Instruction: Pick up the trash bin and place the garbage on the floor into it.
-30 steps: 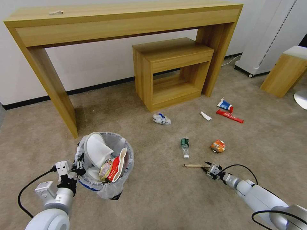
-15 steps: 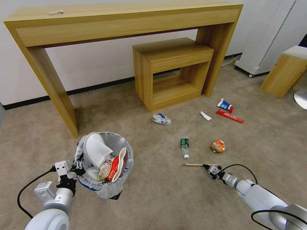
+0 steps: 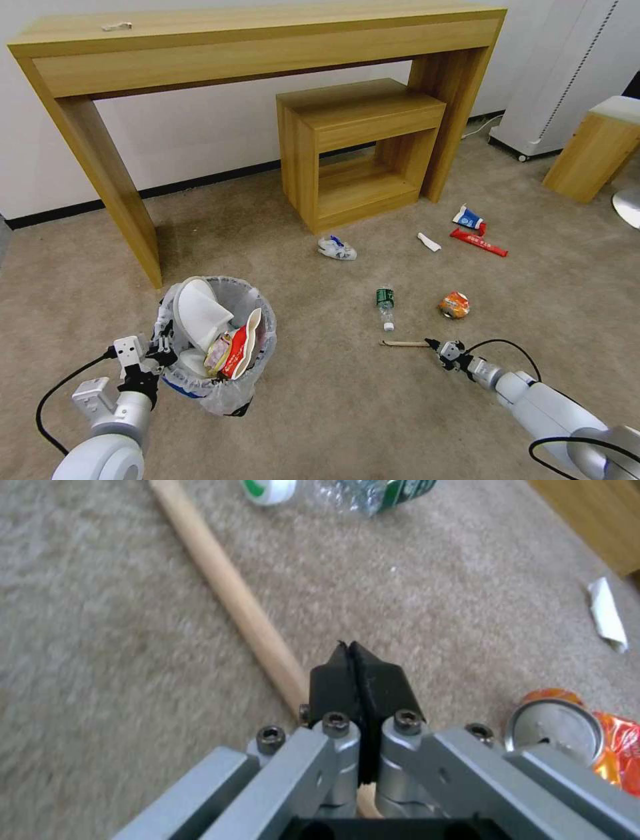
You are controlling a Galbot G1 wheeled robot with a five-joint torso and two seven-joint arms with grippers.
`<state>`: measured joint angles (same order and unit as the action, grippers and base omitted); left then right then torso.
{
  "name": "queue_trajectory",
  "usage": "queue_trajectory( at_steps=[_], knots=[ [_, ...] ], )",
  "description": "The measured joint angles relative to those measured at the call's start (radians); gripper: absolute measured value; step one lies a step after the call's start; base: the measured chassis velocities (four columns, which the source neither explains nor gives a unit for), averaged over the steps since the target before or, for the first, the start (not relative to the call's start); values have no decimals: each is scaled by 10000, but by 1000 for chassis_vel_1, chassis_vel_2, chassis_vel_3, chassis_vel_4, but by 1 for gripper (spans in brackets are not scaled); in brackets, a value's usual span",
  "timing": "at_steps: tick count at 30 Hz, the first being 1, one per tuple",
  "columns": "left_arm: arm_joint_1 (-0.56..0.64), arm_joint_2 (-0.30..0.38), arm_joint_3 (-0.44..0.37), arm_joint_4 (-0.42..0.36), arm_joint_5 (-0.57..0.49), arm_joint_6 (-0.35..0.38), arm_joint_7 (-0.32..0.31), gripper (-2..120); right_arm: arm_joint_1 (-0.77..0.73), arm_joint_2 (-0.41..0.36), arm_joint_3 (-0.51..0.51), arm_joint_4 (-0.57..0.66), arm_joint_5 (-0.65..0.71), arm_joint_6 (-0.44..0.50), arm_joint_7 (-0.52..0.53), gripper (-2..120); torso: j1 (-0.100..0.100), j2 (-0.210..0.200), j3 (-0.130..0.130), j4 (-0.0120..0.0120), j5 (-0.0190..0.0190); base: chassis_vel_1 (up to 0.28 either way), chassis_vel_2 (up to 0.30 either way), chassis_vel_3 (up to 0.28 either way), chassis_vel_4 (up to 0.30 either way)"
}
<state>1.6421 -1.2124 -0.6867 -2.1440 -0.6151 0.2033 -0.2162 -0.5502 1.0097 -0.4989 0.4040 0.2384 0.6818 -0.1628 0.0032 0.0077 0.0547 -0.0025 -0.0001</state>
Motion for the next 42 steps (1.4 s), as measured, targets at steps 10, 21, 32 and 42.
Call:
queue_trajectory(
  at_steps=[10,21,32,42],
  knots=[
    [-104,38,16,174,-17,22,-17,3,-815,-502,-134,1934,2627,-1303,1114,0,0,0,0,-1,1,0,0,0,0],
    [-263,-3,168,442,-8,41,-11,3,-1772,-774,180,5215,6672,-4140,4380,0,0,0,-1,2,-1,0,0,0,0],
    [-186,-19,172,517,28,45,41,3,-2497,-109,1015,6154,7974,-4619,5815,28,0,0,0,0,1,0,0,0,0],
    [-195,-47,207,605,40,35,90,3,-2230,660,1653,5889,8408,-4693,6194,67,0,0,0,0,-1,0,0,0,0]
  ],
)
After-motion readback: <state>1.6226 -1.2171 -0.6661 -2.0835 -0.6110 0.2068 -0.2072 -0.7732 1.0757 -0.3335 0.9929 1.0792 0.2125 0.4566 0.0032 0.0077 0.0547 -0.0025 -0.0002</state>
